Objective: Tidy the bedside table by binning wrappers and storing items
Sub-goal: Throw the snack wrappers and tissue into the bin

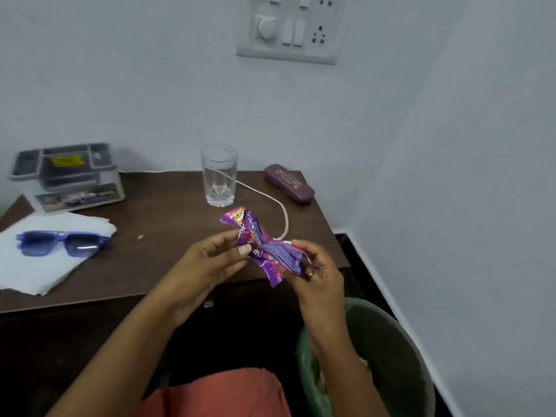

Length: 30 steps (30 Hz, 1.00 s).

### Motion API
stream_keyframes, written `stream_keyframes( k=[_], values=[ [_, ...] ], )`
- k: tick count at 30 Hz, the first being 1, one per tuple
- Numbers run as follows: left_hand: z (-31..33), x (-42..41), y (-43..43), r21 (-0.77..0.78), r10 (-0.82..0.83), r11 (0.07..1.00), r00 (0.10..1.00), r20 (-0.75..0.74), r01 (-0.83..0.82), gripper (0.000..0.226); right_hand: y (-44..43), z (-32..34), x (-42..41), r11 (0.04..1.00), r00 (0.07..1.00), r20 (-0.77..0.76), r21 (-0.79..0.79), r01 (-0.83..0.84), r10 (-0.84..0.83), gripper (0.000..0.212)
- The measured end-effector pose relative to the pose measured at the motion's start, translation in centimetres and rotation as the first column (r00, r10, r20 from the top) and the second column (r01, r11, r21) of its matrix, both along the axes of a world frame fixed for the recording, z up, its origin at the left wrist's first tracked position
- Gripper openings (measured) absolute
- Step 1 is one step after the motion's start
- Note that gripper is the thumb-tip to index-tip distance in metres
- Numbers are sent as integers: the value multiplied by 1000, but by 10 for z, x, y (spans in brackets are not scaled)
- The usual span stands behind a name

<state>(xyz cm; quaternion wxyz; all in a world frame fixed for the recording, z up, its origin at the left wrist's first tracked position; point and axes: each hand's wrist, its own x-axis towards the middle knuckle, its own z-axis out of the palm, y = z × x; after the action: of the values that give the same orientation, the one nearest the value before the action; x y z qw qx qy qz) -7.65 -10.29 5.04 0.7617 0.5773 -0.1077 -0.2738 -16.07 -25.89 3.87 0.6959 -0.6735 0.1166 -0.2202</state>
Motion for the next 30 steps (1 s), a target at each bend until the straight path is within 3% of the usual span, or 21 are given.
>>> stream_keyframes(
  k=[3, 7, 11, 14, 17, 19, 20, 23, 27, 30],
  values=[
    [-3, -34, -45, -69, -30, 997, 1000, 8, 31, 33, -33, -7, -46, 994, 993, -54, 21, 103, -102, 40],
    [-21, -70, -107, 7, -121, 993, 991, 50, 121, 17, -75, -18, -106, 962, 950, -151, -37, 270, -273, 34],
    [-57, -101, -158, 205, -173, 966, 984, 43, 160, 17, -100, -41, -146, 926, 882, -286, -157, 343, -375, 30],
    [-89, -110, -179, 429, -236, 887, 967, 99, 173, 17, -116, -78, -164, 897, 819, -368, -218, 385, -441, 38],
    [-110, -109, -178, 672, -408, 704, 905, 119, 230, 56, -119, -119, -172, 904, 727, -549, -343, 253, -412, 54],
    [-115, -107, -172, 754, -462, 614, 881, 101, 235, 81, -126, -152, -175, 863, 665, -576, -454, 224, -476, 77],
    [-113, -106, -169, 767, -471, 602, 874, 116, 222, 87, -124, -154, -170, 829, 651, -553, -509, 231, -521, 79],
    [-96, -101, -155, 721, -418, 681, 877, 238, 128, 85, -107, -125, -143, 750, 680, -425, -596, 285, -597, 57],
    [-54, -80, -112, 540, -164, 834, 882, 441, -115, 58, -74, -92, -102, 878, 810, -368, -334, 342, -456, 43],
    [-27, -57, -55, 424, 41, 829, 797, 603, -364, 33, -31, -60, -58, 925, 928, -247, -326, 193, -280, 33]
  ],
)
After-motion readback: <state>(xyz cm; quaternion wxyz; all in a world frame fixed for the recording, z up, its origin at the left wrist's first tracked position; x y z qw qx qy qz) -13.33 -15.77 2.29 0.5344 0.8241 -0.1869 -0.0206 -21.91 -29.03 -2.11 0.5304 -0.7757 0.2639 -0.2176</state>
